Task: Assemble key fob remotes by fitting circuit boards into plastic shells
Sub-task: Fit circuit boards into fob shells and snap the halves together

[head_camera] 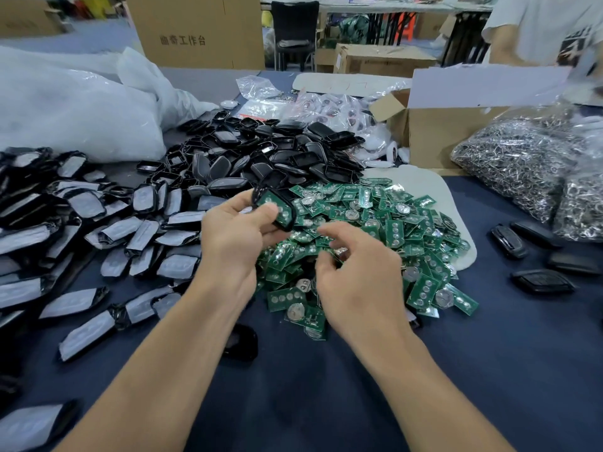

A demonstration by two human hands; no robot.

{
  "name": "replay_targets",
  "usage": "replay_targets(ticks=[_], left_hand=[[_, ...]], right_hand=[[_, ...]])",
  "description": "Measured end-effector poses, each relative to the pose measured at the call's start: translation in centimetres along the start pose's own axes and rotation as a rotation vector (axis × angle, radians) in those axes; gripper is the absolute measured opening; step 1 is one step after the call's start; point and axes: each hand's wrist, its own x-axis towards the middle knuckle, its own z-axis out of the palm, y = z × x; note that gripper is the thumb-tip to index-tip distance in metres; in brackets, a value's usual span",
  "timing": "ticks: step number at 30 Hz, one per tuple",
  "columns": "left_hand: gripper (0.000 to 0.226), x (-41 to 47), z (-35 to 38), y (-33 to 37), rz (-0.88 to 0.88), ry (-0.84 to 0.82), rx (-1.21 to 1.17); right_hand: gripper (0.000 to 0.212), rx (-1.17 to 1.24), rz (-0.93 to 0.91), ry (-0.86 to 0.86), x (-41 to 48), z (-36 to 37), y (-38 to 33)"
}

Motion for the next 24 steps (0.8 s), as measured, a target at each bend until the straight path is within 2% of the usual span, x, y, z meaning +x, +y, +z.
replay_targets(ticks=[4,9,12,14,19,24], left_hand=[[0.02,1.0,-1.3,1.0,0.001,0.042,-0.031],[0.025,2.6,-3.8,2.7,0.021,0.176,-0.131],[0.023,3.1,-4.8,2.9,0.049,0.252,-0.144],[0.023,3.3,-5.1,3.0,0.057,0.283,-0.162],[0.023,3.4,-5.2,3.3,0.069,0.316,-0.213],[0.024,3.2,-5.1,3.2,0.067,0.308,-0.214]], right_hand=[[0.03,-0.202,-0.243,-0.146,0.1,2.4,-0.9],[0.055,-0.308,-0.367,-0.344,1.4,5.4,-3.4],[0.055,-0.346,-0.405,-0.459,2.6,6.4,-4.4],[0.05,-0.339,-0.402,-0.465,2.6,6.6,-4.5],[0.017,-0.186,-0.315,-0.374,2.2,6.1,-4.0],[0.009,-0.104,-0.248,-0.255,2.0,5.6,-4.0]])
